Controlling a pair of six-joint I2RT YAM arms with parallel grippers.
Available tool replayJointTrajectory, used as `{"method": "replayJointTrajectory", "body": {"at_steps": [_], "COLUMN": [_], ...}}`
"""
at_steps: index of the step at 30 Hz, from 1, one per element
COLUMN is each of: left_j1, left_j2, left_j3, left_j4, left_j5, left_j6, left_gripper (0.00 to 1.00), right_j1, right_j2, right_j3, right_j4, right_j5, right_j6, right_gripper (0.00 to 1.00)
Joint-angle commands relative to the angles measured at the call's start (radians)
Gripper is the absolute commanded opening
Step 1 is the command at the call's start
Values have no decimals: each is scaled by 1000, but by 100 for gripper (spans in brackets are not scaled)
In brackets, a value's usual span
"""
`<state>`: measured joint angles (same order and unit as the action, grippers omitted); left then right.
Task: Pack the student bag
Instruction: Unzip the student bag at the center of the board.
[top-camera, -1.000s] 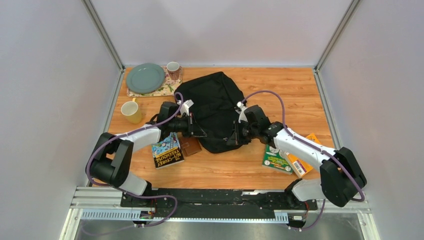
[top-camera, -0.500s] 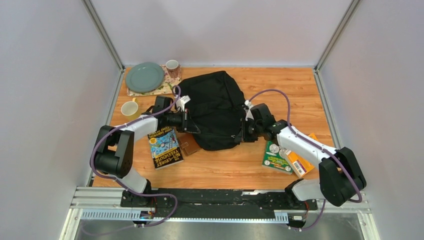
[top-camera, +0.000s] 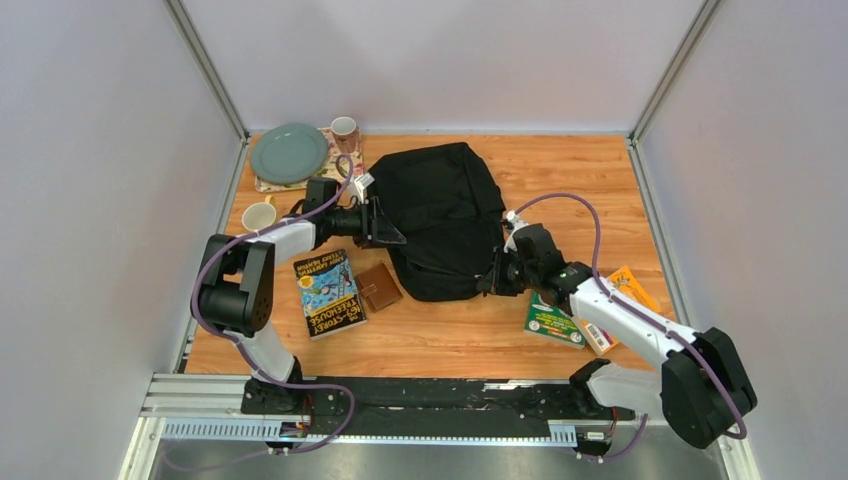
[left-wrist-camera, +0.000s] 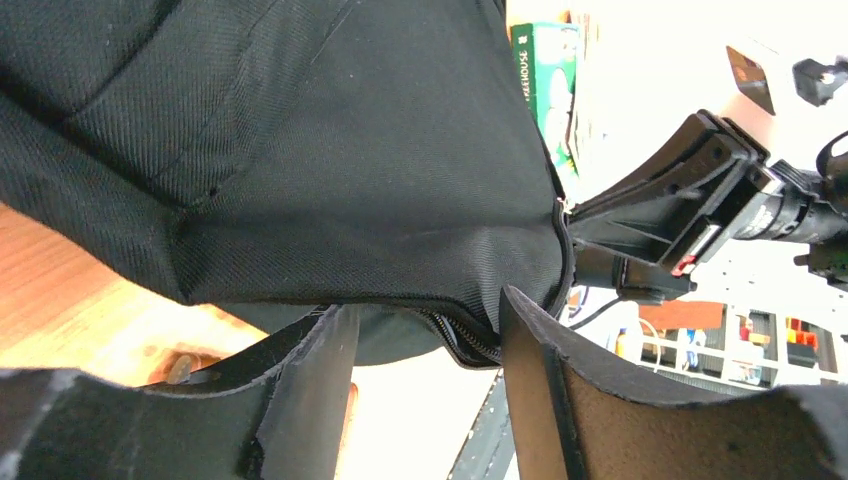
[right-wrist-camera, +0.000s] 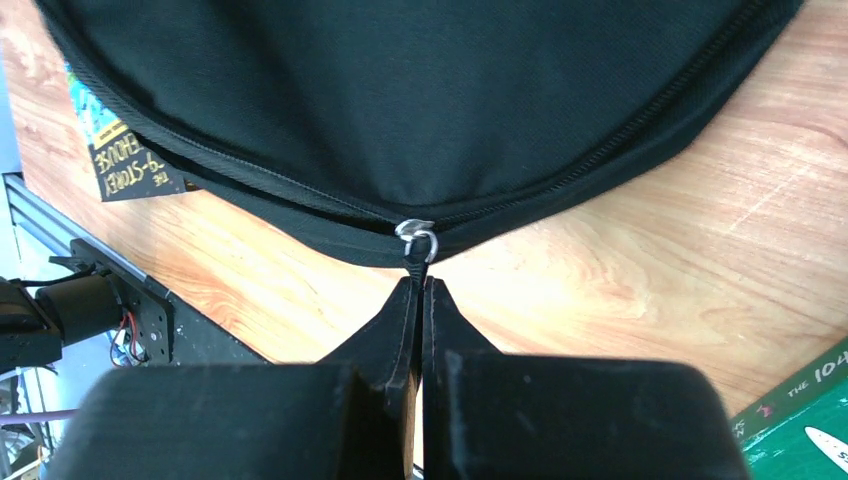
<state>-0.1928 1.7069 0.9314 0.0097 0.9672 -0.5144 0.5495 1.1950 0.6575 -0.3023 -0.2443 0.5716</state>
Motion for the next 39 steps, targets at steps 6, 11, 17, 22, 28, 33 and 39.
{"method": "replayJointTrajectory", "body": {"at_steps": [6, 11, 17, 22, 28, 33, 39], "left_j1": [-60, -76, -120, -276, -385, -447, -464], "left_j2": [-154, -243, -430, -529, -613, -639, -596], "left_j3": [-109, -85, -231, -333, -511, -540, -589], "left_j4": [110, -26, -16, 7, 201, 176, 360], "left_j5": [-44, -145, -323, -493, -551, -680, -734], "left_j6": [-55, -7, -145, -260, -512, -614, -763], "left_gripper": [75, 77, 78, 79, 80, 80, 80], "right_j1": [36, 58, 165, 196, 217, 225, 253], "right_j2": [-166, -181, -175, -103, -66, -46, -46], "right_j3": [-6, -38, -52, -56, -15, -4, 1], "right_j4": [-54, -18, 14, 75, 88, 100, 94], "right_j5": [134, 166, 306, 304, 266, 226, 232], "right_j6": [53, 123, 257, 300, 248, 231, 226], "right_gripper": [0, 0, 0, 0, 0, 0, 0]}}
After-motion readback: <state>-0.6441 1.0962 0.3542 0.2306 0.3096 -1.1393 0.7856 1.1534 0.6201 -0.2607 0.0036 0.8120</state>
